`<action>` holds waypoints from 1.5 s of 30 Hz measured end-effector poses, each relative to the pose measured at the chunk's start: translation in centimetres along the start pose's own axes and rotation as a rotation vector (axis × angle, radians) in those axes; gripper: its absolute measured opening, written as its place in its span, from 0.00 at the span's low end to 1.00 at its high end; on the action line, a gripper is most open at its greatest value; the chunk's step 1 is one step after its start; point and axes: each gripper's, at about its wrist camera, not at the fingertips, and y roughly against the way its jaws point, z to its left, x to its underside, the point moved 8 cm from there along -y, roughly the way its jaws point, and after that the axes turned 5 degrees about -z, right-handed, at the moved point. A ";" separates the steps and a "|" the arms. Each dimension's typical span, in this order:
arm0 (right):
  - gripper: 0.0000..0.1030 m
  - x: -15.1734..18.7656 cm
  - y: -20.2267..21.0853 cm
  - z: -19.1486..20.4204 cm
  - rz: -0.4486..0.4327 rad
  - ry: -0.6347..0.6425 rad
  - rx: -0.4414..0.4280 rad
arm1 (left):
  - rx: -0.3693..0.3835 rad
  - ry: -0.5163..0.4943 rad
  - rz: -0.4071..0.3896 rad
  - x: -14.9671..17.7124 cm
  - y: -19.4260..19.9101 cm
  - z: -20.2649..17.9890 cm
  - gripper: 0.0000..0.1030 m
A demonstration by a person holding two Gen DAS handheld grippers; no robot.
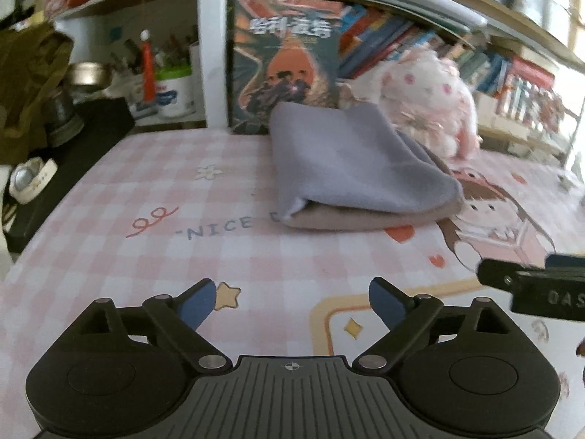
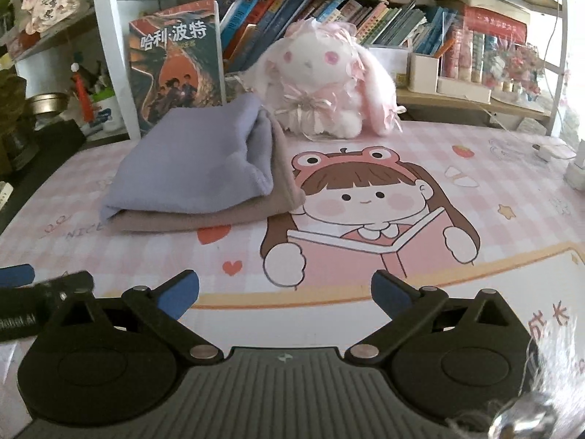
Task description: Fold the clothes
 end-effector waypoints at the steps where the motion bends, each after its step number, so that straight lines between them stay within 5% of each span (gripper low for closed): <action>1: 0.99 0.0 0.1 0.1 -0.003 0.007 0.000 | 0.002 -0.014 0.000 0.0 0.1 -0.2 0.91; 45: 0.99 0.0 0.7 0.4 -0.002 0.012 0.019 | 0.024 0.069 0.030 0.0 -0.1 0.8 0.93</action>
